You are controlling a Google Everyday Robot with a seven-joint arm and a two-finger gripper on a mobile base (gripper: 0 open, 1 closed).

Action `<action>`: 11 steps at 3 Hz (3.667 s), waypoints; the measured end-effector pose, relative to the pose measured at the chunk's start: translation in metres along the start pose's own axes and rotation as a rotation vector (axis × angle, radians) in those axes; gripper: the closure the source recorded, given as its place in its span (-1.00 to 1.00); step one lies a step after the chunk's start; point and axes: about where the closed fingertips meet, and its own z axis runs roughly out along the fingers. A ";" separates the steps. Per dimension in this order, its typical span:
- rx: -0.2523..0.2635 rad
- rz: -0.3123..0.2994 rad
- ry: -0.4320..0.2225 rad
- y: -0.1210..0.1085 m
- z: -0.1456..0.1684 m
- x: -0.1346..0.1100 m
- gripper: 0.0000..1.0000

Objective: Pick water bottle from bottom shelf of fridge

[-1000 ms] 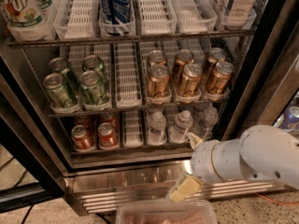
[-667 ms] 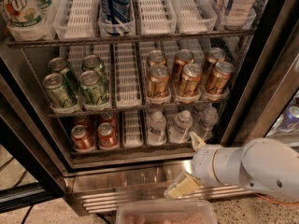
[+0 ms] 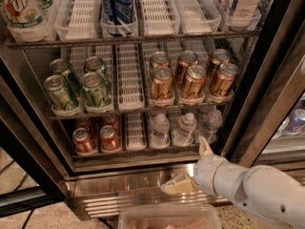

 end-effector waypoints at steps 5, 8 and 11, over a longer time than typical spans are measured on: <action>0.173 0.196 -0.114 -0.015 0.049 -0.012 -0.84; 0.345 0.193 -0.233 -0.024 0.082 -0.012 -0.48; 0.329 0.211 -0.216 -0.012 0.078 -0.001 -0.42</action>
Offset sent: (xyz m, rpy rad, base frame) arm 0.0429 0.0029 -0.0056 0.0996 -0.0330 -0.2296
